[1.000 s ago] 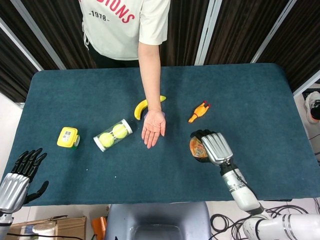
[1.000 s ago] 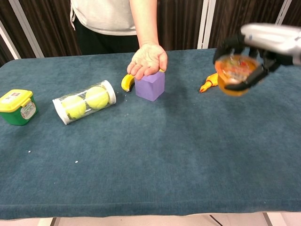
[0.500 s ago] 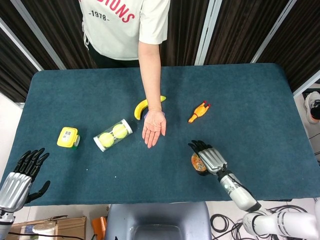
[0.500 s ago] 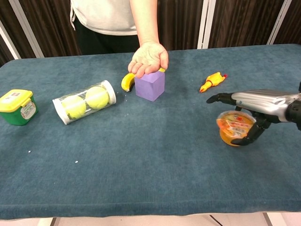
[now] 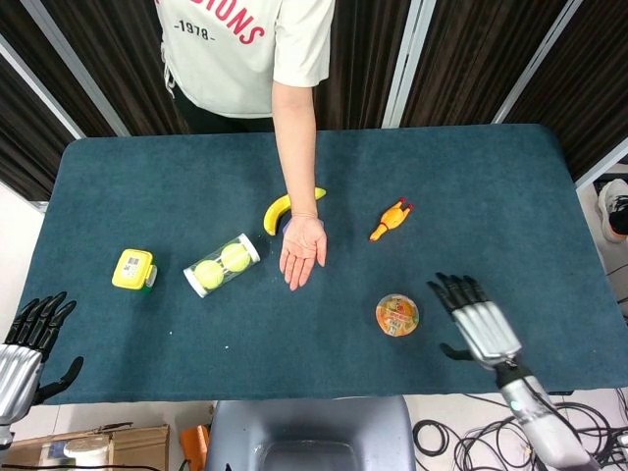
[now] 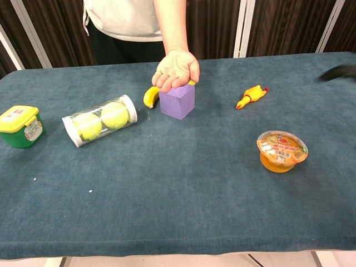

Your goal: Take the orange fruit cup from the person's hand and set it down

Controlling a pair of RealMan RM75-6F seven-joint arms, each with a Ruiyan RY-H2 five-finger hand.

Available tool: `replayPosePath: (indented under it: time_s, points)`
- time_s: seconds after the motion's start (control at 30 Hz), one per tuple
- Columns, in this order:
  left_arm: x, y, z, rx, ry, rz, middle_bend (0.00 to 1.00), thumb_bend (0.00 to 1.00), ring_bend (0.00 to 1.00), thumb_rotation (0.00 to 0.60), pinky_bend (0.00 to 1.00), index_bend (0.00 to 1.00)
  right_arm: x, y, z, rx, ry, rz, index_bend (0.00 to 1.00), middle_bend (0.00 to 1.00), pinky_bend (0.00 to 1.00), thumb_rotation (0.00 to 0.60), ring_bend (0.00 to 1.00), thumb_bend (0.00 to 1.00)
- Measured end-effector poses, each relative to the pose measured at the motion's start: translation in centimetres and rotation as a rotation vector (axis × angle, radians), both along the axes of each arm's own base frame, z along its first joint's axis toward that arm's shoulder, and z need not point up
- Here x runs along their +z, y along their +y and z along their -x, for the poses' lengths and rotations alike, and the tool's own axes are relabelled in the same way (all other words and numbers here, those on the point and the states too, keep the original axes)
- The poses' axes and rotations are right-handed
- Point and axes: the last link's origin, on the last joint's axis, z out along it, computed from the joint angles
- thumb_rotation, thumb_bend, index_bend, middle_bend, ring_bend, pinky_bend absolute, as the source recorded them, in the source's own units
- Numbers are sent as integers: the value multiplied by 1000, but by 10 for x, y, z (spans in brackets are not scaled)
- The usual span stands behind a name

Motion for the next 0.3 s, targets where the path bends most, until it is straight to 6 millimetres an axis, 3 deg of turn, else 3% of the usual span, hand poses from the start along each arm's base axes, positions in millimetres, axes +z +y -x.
replayPosePath:
  time_s: [0.2,0.3]
  points:
    - [-3,1,0,12,2,35,0,385,0,600,26,0,45,65,47,-129,37,328,0,0,0,600,0,137]
    - [-2,3,0,19,-1,43,0,385,0,600,26,0,50,78,52,-118,32,370,0,0,0,600,0,138]
